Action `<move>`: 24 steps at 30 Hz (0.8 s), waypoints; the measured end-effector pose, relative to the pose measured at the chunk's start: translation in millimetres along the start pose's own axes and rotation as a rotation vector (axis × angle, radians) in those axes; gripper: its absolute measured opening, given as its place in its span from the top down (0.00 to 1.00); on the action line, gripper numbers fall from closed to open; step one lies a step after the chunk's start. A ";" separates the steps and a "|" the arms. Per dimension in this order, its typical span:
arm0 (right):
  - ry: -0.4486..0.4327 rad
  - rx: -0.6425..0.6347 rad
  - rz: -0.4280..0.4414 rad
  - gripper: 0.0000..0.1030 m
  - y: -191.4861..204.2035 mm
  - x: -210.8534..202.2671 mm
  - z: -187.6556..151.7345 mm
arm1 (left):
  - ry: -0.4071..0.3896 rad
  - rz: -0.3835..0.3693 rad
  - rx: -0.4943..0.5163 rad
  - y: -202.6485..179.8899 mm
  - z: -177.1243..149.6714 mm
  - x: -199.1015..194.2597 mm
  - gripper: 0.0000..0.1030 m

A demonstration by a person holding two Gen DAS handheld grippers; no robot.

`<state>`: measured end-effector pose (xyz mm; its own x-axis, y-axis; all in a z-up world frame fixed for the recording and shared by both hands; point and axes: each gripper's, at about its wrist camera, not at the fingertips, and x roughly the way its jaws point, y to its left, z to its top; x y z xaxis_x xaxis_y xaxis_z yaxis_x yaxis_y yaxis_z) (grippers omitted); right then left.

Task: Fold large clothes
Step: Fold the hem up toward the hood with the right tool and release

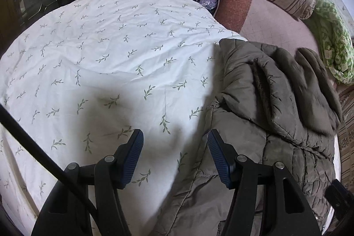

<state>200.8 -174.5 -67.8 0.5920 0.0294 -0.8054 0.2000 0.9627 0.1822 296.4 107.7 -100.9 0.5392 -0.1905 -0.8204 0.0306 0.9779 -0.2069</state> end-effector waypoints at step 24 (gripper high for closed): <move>-0.002 -0.102 -0.424 0.27 -31.3 120.2 86.4 | 0.013 0.006 0.029 -7.8 1.0 7.2 0.42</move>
<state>333.2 -224.3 -121.6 0.4758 -0.3752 -0.7955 0.3478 0.9110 -0.2217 300.8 98.7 -104.7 0.5285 -0.1853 -0.8284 0.0517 0.9811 -0.1865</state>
